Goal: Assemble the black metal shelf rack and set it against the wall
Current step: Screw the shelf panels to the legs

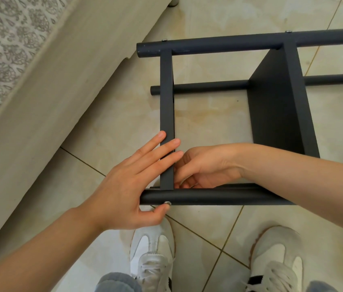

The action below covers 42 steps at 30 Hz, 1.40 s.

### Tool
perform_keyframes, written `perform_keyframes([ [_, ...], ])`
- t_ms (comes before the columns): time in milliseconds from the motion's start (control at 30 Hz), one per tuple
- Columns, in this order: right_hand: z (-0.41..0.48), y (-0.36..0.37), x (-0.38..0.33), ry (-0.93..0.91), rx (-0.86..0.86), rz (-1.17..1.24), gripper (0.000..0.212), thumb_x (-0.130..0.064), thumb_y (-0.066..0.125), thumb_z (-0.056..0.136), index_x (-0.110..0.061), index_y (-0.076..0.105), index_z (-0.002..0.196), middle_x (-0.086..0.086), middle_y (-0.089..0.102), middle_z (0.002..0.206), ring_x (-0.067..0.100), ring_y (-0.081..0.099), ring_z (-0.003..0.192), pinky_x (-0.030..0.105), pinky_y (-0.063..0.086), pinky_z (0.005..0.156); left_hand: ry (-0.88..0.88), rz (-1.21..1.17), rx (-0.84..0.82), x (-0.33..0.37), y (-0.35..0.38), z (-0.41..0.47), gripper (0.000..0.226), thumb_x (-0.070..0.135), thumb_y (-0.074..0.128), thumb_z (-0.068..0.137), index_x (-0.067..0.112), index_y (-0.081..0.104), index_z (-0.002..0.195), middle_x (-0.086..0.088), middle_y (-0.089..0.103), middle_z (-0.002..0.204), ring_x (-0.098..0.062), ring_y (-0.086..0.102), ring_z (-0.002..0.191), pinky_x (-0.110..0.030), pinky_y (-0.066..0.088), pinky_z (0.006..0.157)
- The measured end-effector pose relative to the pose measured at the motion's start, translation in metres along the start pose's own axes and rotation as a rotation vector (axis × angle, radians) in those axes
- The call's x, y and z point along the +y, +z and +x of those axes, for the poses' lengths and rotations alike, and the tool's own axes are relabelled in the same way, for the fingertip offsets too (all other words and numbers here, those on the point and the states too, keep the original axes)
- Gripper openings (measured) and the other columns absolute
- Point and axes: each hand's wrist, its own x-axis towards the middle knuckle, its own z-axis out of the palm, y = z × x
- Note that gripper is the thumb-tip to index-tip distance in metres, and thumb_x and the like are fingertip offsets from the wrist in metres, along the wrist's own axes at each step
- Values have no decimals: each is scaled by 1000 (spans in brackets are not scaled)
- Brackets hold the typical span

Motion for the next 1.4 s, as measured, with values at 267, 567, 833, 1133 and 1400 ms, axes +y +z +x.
perform_keyframes([
  [267,4,4,1,21,68,-63,36,-4,59,94,12,56,125,19,57,99,18,57,76,30,49,81,1,-7,0,0,0,0,81,40,65,80,14,38,152,2,27,165,-25,17,155,-22,22,121],
  [567,0,1,0,-1,35,-27,28,-2,58,93,6,61,119,18,58,99,18,59,79,33,50,86,2,-7,0,-1,0,0,81,40,65,80,14,39,152,3,27,165,-24,16,155,-22,23,121],
  [833,1,3,1,-3,64,-62,32,-5,60,94,8,59,122,16,62,99,17,61,79,30,52,83,-1,-34,6,-1,1,-1,82,38,66,79,15,38,153,4,27,165,-24,16,155,-19,24,119],
  [1133,-22,-1,-2,-72,55,-258,18,-12,56,98,-5,70,107,13,70,102,21,65,93,36,51,96,-67,-99,-15,1,2,-3,84,39,63,82,26,29,157,13,16,167,-17,9,156,-20,32,108],
  [1400,-48,16,3,-194,348,-570,19,-28,61,95,-30,74,109,-17,74,100,-6,67,92,12,49,80,-240,-356,106,15,14,-20,81,25,69,86,32,30,157,21,15,166,-2,25,150,-15,37,110],
])
